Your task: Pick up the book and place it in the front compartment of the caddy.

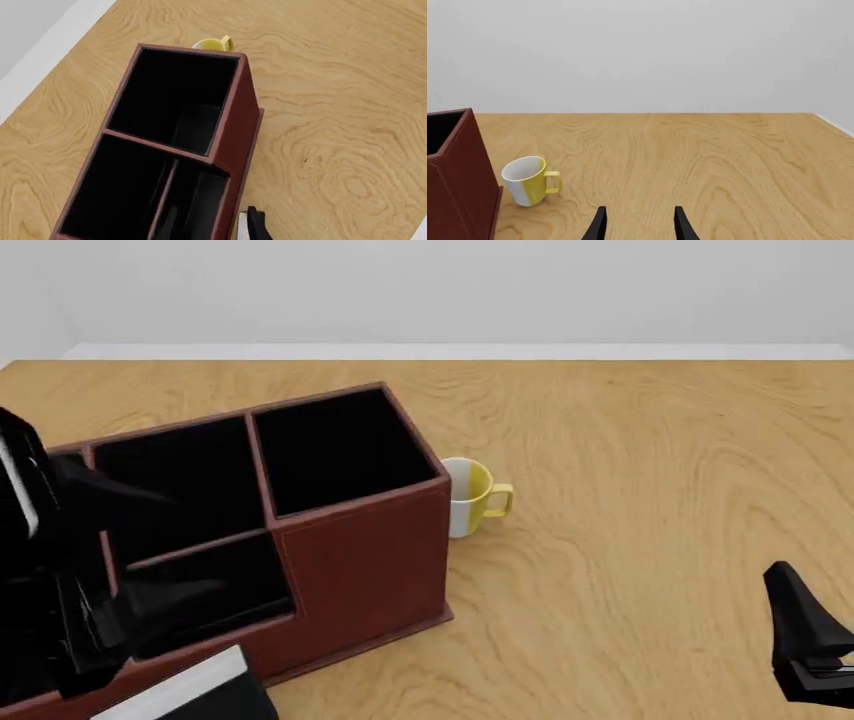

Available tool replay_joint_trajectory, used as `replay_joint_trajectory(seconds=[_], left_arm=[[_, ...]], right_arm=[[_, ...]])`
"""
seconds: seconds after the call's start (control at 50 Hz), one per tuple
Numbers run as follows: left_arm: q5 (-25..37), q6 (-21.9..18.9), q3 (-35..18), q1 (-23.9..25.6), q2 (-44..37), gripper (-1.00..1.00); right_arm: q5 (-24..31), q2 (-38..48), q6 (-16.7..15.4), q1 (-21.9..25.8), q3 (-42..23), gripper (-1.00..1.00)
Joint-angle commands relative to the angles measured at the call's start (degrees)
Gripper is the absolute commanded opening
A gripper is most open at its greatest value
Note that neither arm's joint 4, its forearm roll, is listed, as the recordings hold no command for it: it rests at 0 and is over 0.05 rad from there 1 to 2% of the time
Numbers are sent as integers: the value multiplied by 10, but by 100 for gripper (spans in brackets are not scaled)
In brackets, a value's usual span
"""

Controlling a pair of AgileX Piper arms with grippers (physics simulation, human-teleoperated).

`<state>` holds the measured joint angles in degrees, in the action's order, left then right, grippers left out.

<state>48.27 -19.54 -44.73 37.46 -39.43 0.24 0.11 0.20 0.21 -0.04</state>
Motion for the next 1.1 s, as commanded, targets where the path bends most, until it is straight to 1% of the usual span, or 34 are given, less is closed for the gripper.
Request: replay_joint_trajectory(seconds=[0.02, 0.04, 0.1, 0.12, 0.16, 0.2, 0.24, 0.28, 0.32, 0.42, 0.48, 0.52, 0.54, 0.7, 0.8, 0.94, 1.1], left_arm=[[51, 3, -31, 32, -38, 100], [56, 19, -39, 37, -44, 100], [64, 10, -41, 35, -49, 100], [70, 13, -38, 43, -57, 100], [77, 16, -48, 39, -60, 100], [87, 22, -57, 49, -65, 100], [94, 21, -64, 46, -68, 100], [100, 19, -66, 47, -69, 100], [107, 25, -66, 52, -72, 100], [116, 20, -65, 45, -69, 100], [119, 23, -64, 48, -69, 100], [119, 33, -67, 51, -72, 100], [119, 28, -63, 49, -70, 100], [112, 38, -46, 51, -68, 100], [112, 36, -40, 45, -66, 100], [108, 54, -19, 54, -61, 100], [102, 58, 0, 58, -58, 100]], right_arm=[[0, 0, 0, 0, 0, 100], [0, 0, 0, 0, 0, 100], [0, 0, 0, 0, 0, 100], [0, 0, 0, 0, 0, 100], [0, 0, 1, 0, 0, 100], [0, 0, -1, 0, 0, 100], [0, 0, 0, 0, 0, 100], [0, 0, 1, 0, 0, 100], [0, 0, 0, 0, 0, 100], [0, 0, 0, 0, 0, 100], [0, 0, 0, 0, 0, 100], [0, 0, 0, 0, 0, 100], [0, 0, 0, 0, 0, 100], [0, 0, 1, 0, 0, 100], [0, 0, 0, 0, 0, 100], [0, 0, 0, 0, 0, 100], [1, 0, 0, 0, 0, 100]])
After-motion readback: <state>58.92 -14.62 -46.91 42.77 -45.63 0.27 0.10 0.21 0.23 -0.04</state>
